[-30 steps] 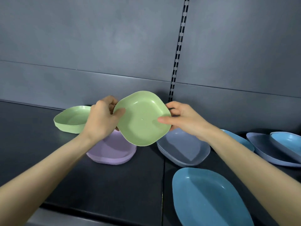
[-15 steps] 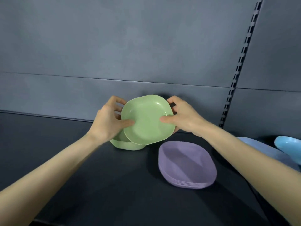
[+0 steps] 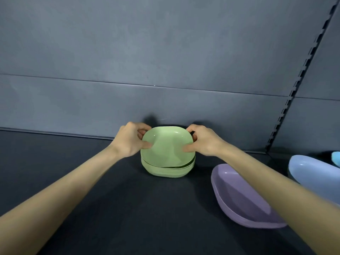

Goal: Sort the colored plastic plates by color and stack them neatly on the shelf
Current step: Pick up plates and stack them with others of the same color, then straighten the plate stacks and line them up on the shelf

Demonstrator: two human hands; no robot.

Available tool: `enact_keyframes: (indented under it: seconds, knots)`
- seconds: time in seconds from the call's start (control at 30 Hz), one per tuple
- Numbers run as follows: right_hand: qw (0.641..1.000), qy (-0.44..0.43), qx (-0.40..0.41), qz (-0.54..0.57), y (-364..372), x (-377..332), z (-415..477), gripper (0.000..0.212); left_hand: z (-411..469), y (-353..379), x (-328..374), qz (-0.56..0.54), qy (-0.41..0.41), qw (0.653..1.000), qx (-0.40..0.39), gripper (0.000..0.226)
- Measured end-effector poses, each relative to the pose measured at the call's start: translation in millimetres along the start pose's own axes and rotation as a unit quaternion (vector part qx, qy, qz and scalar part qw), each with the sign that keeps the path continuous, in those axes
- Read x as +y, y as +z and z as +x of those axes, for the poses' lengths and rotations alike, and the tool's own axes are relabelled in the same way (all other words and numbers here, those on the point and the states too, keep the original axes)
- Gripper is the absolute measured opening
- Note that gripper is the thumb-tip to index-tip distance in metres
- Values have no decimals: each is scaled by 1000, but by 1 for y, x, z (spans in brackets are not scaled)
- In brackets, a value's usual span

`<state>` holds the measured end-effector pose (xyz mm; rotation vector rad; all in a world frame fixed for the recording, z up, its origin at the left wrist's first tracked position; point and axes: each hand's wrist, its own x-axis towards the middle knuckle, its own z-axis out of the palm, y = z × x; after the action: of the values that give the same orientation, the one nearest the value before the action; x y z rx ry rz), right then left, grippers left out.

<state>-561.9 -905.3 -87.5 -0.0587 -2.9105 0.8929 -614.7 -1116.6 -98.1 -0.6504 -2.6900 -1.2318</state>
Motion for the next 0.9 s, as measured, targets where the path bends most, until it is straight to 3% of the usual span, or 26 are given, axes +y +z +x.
enact_keyframes:
  seconds: [0.13,0.27,0.47,0.63,0.7,0.8,0.9]
  knots:
    - [999,0,-25,-31,1,1,1,47,3,2,-6,23,8,1000,-17,36]
    - [997,-24,-47,-54,0,-1,0,66,2,4,-5,47,10,998,-34,37]
    - [996,-28,-68,-58,2,1,-1,62,2,7,-12,5,-8,997,-75,35]
    - [992,-20,-84,-90,0,-3,-7,70,3,2,-12,42,6,991,-125,27]
    - [992,-18,-66,-103,-5,-5,-12,72,3,1,-8,79,26,987,-137,32]
    - [994,-16,-11,-110,-21,-6,-23,67,-1,-1,13,144,83,982,-87,54]
    - [989,-23,41,-138,-49,-2,-41,61,-6,-4,47,175,158,969,-68,49]
